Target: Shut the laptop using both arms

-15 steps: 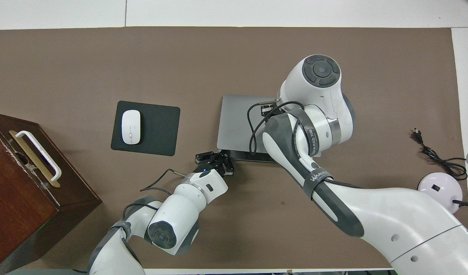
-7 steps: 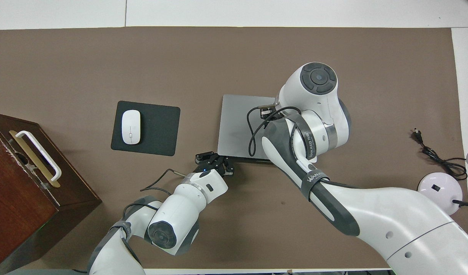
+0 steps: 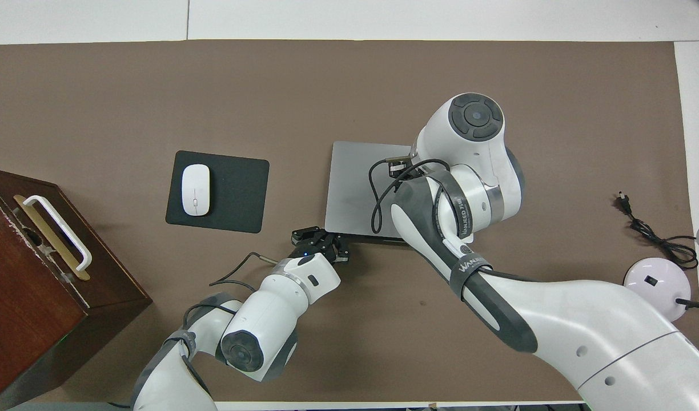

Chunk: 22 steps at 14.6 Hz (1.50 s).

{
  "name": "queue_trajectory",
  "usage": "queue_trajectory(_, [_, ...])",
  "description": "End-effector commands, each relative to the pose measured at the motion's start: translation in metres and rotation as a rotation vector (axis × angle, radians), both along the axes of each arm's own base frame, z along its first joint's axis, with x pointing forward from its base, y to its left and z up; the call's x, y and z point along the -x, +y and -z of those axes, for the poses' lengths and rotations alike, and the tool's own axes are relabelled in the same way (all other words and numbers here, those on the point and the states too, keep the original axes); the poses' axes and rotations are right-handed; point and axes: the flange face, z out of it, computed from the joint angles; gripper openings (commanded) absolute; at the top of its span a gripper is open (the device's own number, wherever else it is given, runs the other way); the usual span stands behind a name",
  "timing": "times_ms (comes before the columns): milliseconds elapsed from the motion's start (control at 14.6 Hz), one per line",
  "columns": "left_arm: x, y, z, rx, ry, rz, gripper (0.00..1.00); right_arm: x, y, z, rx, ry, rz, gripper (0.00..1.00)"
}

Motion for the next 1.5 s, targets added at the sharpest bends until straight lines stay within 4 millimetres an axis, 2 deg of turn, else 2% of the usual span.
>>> queue_trajectory(0, [0.028, 0.015, 0.047, -0.099, 0.110, 0.007, 0.00, -0.008, -0.016, -0.026, -0.003, 0.017, 0.020, 0.00])
queue_trajectory(137, [0.025, 0.018, 0.047, -0.095, 0.112, -0.005, 0.00, -0.016, -0.030, -0.066, 0.009, 0.052, 0.007, 0.00])
queue_trajectory(342, [0.022, 0.020, 0.045, -0.087, 0.111, -0.018, 0.00, -0.020, -0.091, -0.139, 0.004, 0.029, -0.006, 0.00])
queue_trajectory(410, [0.021, 0.021, 0.046, -0.086, 0.112, -0.023, 0.00, -0.019, -0.119, -0.169, 0.010, -0.016, 0.008, 0.00])
queue_trajectory(547, [0.021, 0.021, 0.046, -0.075, 0.120, -0.040, 0.00, -0.016, -0.187, -0.217, 0.060, -0.099, -0.029, 0.00])
queue_trajectory(683, [0.018, 0.022, 0.043, -0.062, 0.122, -0.058, 0.00, -0.009, -0.258, -0.245, 0.084, -0.148, -0.113, 0.00])
queue_trajectory(752, [0.016, 0.024, 0.042, -0.059, 0.123, -0.066, 0.00, -0.003, -0.287, -0.255, 0.093, -0.162, -0.134, 0.10])
queue_trajectory(820, [0.014, 0.025, 0.040, -0.053, 0.121, -0.073, 0.00, 0.005, -0.314, -0.261, 0.101, -0.155, -0.143, 0.32])
queue_trajectory(888, [0.014, 0.024, 0.035, -0.041, 0.123, -0.080, 0.00, 0.014, -0.337, -0.268, 0.107, -0.147, -0.134, 0.59])
queue_trajectory(957, [0.014, 0.024, 0.030, -0.027, 0.124, -0.092, 0.00, 0.023, -0.356, -0.271, 0.108, -0.132, -0.118, 0.99])
queue_trajectory(1025, [0.013, 0.024, 0.025, -0.023, 0.125, -0.095, 0.00, 0.030, -0.370, -0.277, 0.110, -0.131, -0.101, 1.00])
queue_trajectory(1162, [0.008, 0.027, 0.011, -0.025, 0.155, -0.104, 0.00, 0.037, -0.385, -0.284, 0.112, -0.134, -0.067, 1.00])
queue_trajectory(1435, [0.002, 0.035, -0.035, -0.030, 0.255, -0.124, 0.00, 0.046, -0.380, -0.290, 0.101, -0.116, 0.012, 1.00])
